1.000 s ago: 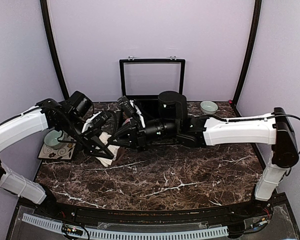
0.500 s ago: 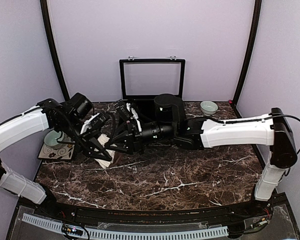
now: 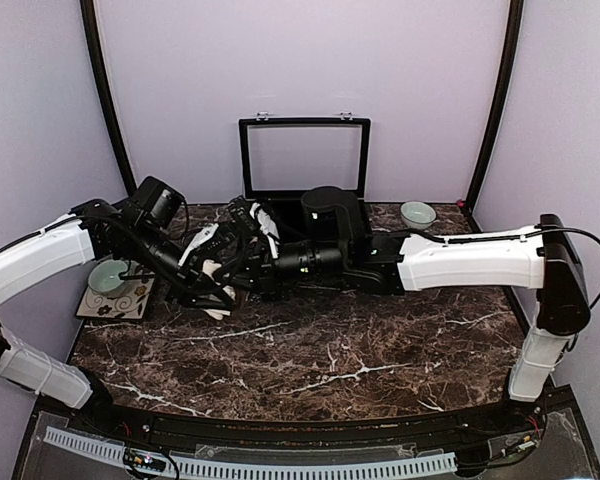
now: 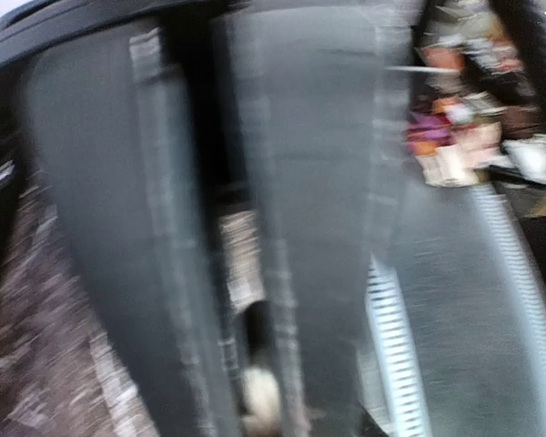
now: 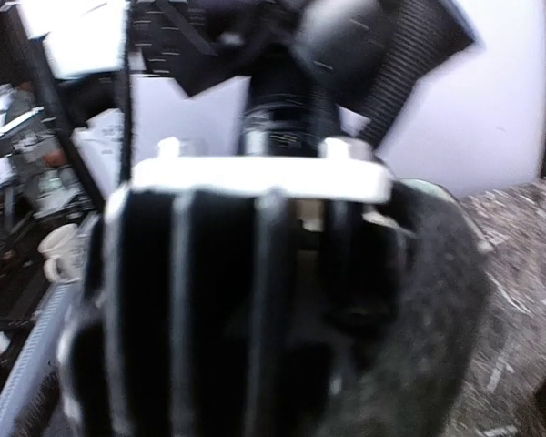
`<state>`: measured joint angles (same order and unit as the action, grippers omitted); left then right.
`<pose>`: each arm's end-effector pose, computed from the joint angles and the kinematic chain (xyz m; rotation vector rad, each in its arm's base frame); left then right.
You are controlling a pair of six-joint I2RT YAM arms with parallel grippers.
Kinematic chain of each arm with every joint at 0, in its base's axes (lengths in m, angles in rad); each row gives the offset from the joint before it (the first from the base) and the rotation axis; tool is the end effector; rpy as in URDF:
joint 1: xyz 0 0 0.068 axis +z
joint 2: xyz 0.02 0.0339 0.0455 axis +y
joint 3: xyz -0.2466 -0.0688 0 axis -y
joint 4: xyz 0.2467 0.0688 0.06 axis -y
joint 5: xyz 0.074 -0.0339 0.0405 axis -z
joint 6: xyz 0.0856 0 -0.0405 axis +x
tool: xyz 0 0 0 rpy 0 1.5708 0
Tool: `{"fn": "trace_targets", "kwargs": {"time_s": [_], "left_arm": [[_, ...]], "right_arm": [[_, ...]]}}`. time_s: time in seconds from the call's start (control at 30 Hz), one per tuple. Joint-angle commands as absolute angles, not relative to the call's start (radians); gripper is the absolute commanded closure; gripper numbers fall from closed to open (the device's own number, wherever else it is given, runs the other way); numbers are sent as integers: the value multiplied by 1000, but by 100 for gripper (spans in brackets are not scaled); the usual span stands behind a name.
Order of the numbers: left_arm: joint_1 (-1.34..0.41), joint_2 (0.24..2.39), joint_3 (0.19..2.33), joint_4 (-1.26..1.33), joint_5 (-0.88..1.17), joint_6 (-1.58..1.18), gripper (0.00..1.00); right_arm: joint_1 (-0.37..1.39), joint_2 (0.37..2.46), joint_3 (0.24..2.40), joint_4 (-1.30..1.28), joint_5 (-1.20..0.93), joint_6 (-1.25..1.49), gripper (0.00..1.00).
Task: Roll the socks
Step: Roll the sock at the center of the board.
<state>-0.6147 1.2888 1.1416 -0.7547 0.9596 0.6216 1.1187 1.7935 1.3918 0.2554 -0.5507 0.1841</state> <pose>0.1888 -0.2191 0.2769 1.6227 1.5854 -1.1590 0.1652 0.4427 0.2914 -1.2457 1.4593 1.3946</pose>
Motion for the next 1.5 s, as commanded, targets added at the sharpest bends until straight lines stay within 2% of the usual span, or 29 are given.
{"fn": "trace_targets", "kwargs": {"time_s": [0.0, 0.13, 0.23, 0.4, 0.6, 0.73, 0.77, 0.8, 0.87, 0.93, 1.0, 1.07, 1.17, 1.4, 1.47], "left_arm": [[-621, 1257, 1106, -580, 607, 535, 62], [-621, 1246, 1065, -518, 453, 518, 61], [-621, 1244, 1059, -498, 400, 510, 64], [-621, 1243, 1067, -481, 314, 519, 74], [-621, 1242, 1046, -452, 205, 545, 100], [-621, 1247, 1066, -455, 210, 533, 100], [-621, 1248, 1072, -462, 229, 532, 100], [-621, 1249, 1078, -478, 276, 536, 100], [-621, 1249, 1096, -548, 450, 575, 100], [-621, 1249, 1111, -654, 766, 646, 100], [-621, 1252, 1120, -734, 985, 692, 100], [-621, 1261, 1138, -806, 1121, 737, 100], [-621, 1275, 1171, -878, 1207, 779, 100], [-621, 1279, 1213, -1001, 1368, 886, 100], [-621, 1279, 1213, -1032, 1385, 919, 100]], "right_arm": [[1141, 1799, 1371, 312, -214, 190, 100], [1189, 1815, 1396, 297, 142, 226, 100], [1218, 1858, 1434, 286, 246, 276, 100], [1248, 1911, 1505, 243, 284, 340, 100], [1251, 1904, 1503, 247, 269, 447, 100], [1251, 1910, 1510, 251, 240, 478, 100], [1251, 1909, 1508, 250, 237, 479, 98], [1250, 1903, 1493, 252, 236, 477, 91], [1242, 1868, 1430, 330, 211, 446, 70], [1222, 1821, 1340, 446, 81, 392, 56], [1201, 1771, 1262, 532, -81, 331, 50], [1188, 1739, 1225, 551, -265, 274, 50], [1174, 1723, 1249, 489, -440, 226, 52], [1172, 1761, 1371, 331, -578, 171, 60], [1172, 1772, 1384, 340, -596, 179, 69]]}}
